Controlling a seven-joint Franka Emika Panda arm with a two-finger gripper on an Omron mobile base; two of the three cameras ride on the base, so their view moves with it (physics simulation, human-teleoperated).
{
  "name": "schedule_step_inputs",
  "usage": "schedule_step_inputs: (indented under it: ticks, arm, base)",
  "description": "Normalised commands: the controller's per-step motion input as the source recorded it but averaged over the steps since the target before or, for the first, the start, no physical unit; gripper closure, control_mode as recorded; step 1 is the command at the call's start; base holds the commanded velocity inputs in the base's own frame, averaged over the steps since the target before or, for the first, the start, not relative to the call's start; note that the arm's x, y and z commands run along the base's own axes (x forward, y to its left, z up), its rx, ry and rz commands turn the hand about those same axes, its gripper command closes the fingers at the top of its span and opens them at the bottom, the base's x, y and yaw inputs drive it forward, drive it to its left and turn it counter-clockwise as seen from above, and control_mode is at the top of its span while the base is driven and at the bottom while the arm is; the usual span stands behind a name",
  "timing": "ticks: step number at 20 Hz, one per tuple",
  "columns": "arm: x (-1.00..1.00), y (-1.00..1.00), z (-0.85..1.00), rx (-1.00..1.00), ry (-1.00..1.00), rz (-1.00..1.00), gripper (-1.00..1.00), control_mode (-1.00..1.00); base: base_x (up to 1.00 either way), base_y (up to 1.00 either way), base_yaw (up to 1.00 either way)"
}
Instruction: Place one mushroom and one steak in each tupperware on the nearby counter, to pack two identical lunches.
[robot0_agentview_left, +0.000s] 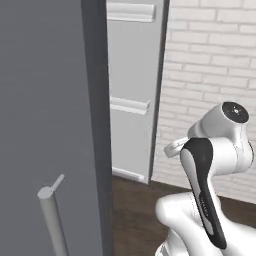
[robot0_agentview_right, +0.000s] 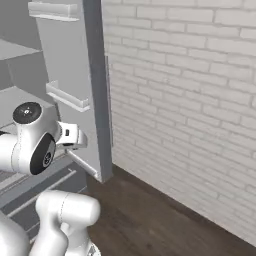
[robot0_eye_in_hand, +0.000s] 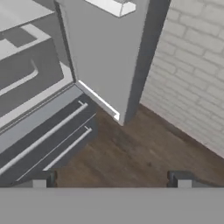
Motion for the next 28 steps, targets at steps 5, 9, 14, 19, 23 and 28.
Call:
schedule_step_inputs:
  ticks: [5,9,14,19,23,28]
  arm:
    - [0.0,0.0,0.0,0.0,0.0,0.0,-1.0,1.0]
    - [0.0,0.0,0.0,0.0,0.0,0.0,-1.0,1.0]
    - [0.0,0.0,0.0,0.0,0.0,0.0,-1.0,1.0]
    - [0.0,0.0,0.0,0.0,0.0,0.0,-1.0,1.0]
    - [0.0,0.0,0.0,0.0,0.0,0.0,-1.0,1.0]
    - [0.0,0.0,0.0,0.0,0.0,0.0,-1.0,1.0]
  base:
    - [0.77,0.0,0.86]
    - [0.78,0.0,0.86]
    - [0.79,0.01,0.82]
    - [0.83,0.02,0.77]
    - [0.97,0.1,0.63]
    - [0.8,0.59,0.35]
